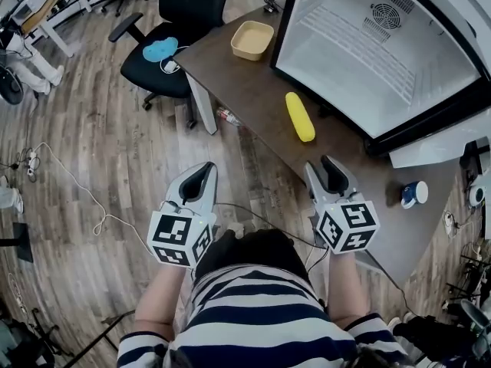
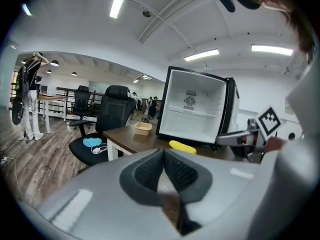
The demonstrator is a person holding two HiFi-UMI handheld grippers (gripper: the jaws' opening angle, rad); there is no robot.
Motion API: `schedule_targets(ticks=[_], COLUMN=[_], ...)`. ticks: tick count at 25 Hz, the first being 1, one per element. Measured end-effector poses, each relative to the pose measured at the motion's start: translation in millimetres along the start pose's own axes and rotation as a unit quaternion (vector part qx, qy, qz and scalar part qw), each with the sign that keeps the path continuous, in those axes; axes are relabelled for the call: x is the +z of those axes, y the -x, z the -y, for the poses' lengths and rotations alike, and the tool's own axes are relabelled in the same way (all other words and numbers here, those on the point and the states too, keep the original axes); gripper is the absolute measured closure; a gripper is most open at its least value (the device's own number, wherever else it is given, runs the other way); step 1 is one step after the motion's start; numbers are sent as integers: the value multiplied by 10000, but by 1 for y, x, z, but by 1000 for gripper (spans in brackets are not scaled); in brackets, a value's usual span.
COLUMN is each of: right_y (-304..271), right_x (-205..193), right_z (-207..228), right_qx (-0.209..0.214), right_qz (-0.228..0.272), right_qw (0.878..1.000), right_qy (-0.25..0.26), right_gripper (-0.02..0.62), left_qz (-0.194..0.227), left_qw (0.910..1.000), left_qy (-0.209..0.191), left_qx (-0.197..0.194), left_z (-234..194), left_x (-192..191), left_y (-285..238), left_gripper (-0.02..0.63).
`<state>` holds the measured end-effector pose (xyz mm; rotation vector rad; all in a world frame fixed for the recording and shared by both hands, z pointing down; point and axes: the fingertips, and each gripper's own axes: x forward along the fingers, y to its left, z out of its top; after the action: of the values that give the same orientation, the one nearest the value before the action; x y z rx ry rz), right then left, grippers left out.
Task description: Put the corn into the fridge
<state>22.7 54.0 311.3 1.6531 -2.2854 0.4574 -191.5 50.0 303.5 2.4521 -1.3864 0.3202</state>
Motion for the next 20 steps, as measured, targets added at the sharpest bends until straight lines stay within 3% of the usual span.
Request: schedule_targets(ticks=[20], right_y=[-133], right_x=[-19], right_z=[67], right_qx=[112], right_qz=[-916], right_qw=[9957], right_qy=[-44], right_gripper=[377], left_qz=[-324], left_qw=[9988], left_qy=[325], left_qx=[154], left_z=[-15], left_x=[-2], left_y=[-119], left_gripper=[606])
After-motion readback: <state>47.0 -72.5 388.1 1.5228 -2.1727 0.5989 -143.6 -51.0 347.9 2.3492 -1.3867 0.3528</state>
